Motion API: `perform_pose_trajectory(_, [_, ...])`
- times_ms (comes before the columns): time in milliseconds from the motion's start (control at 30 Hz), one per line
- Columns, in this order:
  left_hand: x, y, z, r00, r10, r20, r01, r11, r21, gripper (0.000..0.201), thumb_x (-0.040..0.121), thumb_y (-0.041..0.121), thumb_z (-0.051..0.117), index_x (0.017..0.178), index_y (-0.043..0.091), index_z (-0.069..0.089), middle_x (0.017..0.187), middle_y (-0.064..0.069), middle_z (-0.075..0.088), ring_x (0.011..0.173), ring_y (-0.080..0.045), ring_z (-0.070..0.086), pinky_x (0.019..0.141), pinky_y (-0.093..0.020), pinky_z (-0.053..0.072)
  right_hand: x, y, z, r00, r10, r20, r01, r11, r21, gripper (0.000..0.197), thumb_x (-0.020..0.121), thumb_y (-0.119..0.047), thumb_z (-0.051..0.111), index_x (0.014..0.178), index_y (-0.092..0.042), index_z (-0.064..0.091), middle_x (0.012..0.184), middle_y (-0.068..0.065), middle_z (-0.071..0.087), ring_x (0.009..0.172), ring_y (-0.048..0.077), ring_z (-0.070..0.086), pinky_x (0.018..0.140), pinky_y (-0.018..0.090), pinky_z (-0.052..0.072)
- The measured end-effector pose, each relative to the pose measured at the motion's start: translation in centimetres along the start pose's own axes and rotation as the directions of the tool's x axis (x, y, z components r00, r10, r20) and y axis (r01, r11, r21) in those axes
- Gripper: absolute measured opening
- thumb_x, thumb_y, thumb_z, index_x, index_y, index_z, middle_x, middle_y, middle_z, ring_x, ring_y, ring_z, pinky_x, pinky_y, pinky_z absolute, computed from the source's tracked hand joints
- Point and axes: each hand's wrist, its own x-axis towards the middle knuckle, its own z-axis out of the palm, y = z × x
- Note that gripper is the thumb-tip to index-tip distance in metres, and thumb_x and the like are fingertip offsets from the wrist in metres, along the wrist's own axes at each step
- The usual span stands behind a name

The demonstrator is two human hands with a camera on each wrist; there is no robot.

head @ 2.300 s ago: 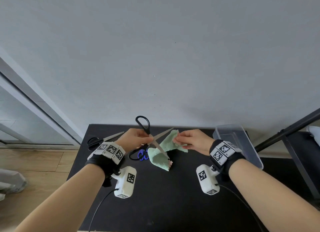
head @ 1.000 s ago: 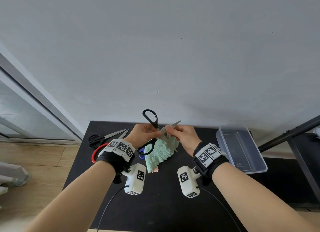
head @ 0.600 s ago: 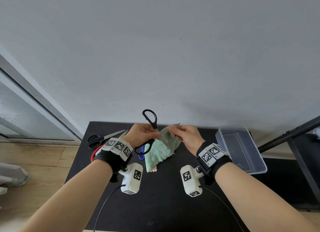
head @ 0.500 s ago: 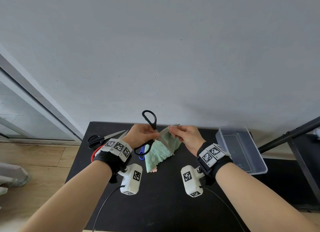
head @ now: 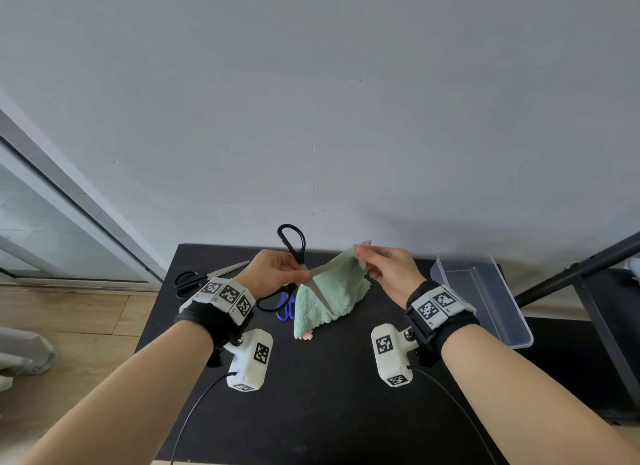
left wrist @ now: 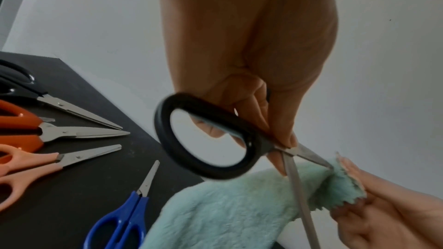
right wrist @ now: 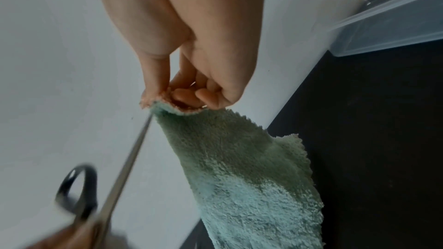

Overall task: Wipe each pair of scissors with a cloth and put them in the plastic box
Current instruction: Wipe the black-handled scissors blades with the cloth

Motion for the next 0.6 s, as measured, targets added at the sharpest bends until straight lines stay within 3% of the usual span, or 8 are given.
perform_pose_trajectory(133, [-0.6, -0.3, -0.3, 0.995, -0.01, -0.102, -0.003, 0.992, -0.124, 0.003, 0.084, 0.013, 0.07, 0.082, 0.012, 0.07, 0.073, 0.001, 0.071, 0.066, -0.007, 0.06, 0.064, -0.014, 0.047, -0.3, -0.2, -1.1, 1.0, 0.003, -0.03, -0.003, 1.0, -0.004, 0.014, 0.082, -0.017, 0.071, 0.09, -0.005, 0.074, 0.069, -0.001, 0.058, 0.062, 0.008, 0.046, 0.058, 0.021, 0.03])
perform_pose_trajectory(300, [-0.4, 1.0, 0.2, 0.996, 0.0, -0.094, -0.022, 0.974, -0.227, 0.002, 0.084, 0.011, 0.07, 0.085, 0.011, 0.069, 0.067, 0.009, 0.07, 0.058, 0.001, 0.06, 0.063, -0.017, 0.044, -0.9, 0.2, 0.9, 0.996, -0.014, 0.09, 0.023, 0.995, -0.095, 0.012, 0.081, -0.02, 0.073, 0.07, -0.015, 0.072, 0.066, -0.005, 0.063, 0.066, 0.005, 0.054, 0.063, 0.02, 0.034])
perform_pose_trajectory(433, [-0.4, 1.5, 0.8, 0.996, 0.007, -0.086, -0.028, 0.968, -0.25, 0.005, 0.084, 0.008, 0.069, 0.082, 0.011, 0.066, 0.063, 0.009, 0.07, 0.052, 0.002, 0.06, 0.051, -0.009, 0.043, -1.0, -0.1, 2.1, 0.993, -0.01, 0.12, 0.027, 0.989, -0.142, 0.002, 0.08, -0.022, 0.074, 0.08, -0.02, 0.075, 0.075, -0.004, 0.067, 0.07, 0.002, 0.057, 0.063, 0.016, 0.038])
perform_pose_trajectory(500, [-0.5, 1.5, 1.0, 0.997, 0.01, -0.081, -0.031, 0.965, -0.261, 0.004, 0.084, 0.008, 0.069, 0.082, 0.01, 0.066, 0.066, 0.006, 0.071, 0.053, 0.0, 0.062, 0.051, -0.009, 0.043, -1.1, -0.2, 2.4, 0.993, -0.011, 0.113, 0.028, 0.989, -0.146, 0.006, 0.079, -0.022, 0.074, 0.084, -0.018, 0.076, 0.081, -0.001, 0.068, 0.069, -0.001, 0.058, 0.062, 0.012, 0.041])
perform_pose_trajectory(600, [-0.5, 1.3, 1.2, 0.997, 0.018, -0.073, -0.036, 0.968, -0.248, 0.004, 0.084, 0.011, 0.07, 0.084, 0.01, 0.066, 0.067, 0.006, 0.072, 0.06, -0.002, 0.065, 0.059, -0.013, 0.047, -1.4, -0.2, 2.7, 0.991, -0.02, 0.133, 0.035, 0.993, -0.109, 0.007, 0.082, -0.015, 0.072, 0.086, -0.011, 0.074, 0.075, -0.001, 0.067, 0.061, -0.003, 0.058, 0.055, 0.006, 0.042])
